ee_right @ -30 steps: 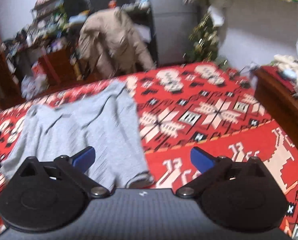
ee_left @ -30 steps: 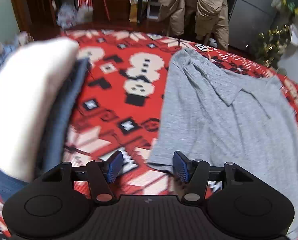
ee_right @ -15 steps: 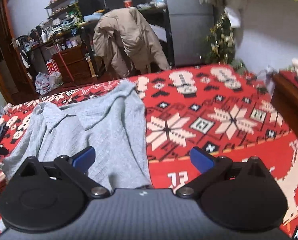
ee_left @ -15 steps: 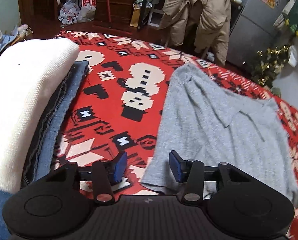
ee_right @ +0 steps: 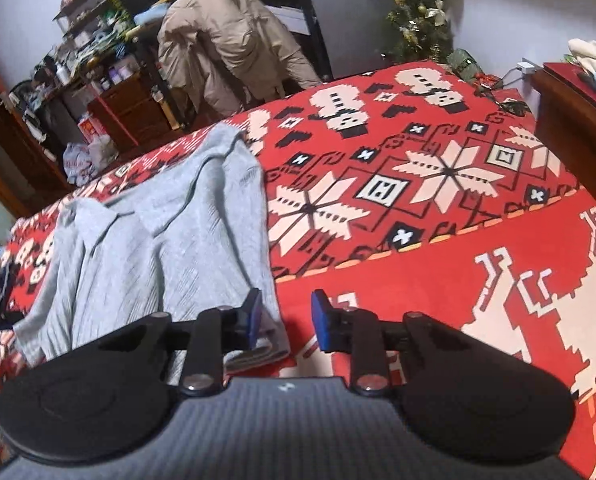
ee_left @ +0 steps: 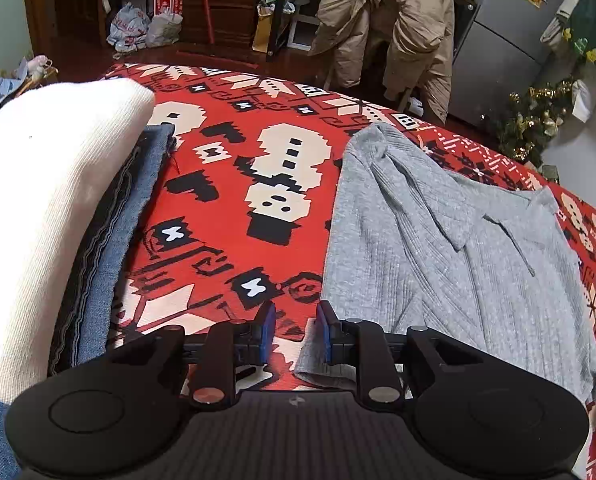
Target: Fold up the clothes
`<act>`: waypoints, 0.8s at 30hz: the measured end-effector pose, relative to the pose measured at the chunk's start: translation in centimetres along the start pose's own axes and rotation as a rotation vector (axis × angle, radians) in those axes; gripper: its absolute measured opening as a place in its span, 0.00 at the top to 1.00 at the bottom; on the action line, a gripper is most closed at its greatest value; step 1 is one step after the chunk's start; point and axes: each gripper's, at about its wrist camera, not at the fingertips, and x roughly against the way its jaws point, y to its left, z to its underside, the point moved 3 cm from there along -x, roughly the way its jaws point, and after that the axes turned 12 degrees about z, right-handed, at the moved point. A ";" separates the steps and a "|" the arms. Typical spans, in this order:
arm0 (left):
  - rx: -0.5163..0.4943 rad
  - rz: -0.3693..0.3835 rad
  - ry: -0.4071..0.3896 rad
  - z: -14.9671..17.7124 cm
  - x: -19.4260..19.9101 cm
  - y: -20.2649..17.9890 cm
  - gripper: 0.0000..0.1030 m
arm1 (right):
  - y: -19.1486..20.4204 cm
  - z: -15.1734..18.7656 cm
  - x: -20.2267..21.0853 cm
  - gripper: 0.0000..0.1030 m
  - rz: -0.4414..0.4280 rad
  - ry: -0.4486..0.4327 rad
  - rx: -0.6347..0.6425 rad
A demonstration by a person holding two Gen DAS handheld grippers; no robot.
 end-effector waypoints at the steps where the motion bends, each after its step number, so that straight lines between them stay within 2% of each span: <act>1: -0.003 -0.003 0.000 0.0 0.0 -0.1 0.79 | 0.4 0.0 0.0 0.78 -0.001 -0.005 0.022; 5: -0.009 -0.008 -0.001 0.2 -0.1 -0.3 0.79 | 1.8 0.3 -0.2 0.79 0.046 -0.057 0.107; 10: -0.018 -0.012 -0.006 0.3 -0.2 -0.6 0.79 | 2.1 0.4 -1.7 0.77 0.036 -0.044 0.118; 15: -0.029 -0.016 -0.007 0.4 -0.3 -0.9 0.79 | 3.8 0.8 -2.4 0.79 0.068 -0.072 0.216; 16: -0.030 -0.016 -0.007 0.4 -0.3 -0.8 0.79 | 3.8 0.7 -2.4 0.79 0.069 -0.073 0.215; 19: -0.023 -0.011 -0.010 0.4 -0.3 -0.8 0.79 | 2.5 0.0 -2.7 0.79 0.026 -0.060 0.095; 21: -0.021 -0.015 -0.012 0.4 -0.4 -0.8 0.79 | 1.8 -0.4 -2.8 0.79 0.056 -0.073 0.066; 24: -0.027 -0.017 -0.010 0.4 -0.5 -0.8 0.79 | 2.4 -0.5 -3.3 0.79 0.071 -0.077 0.116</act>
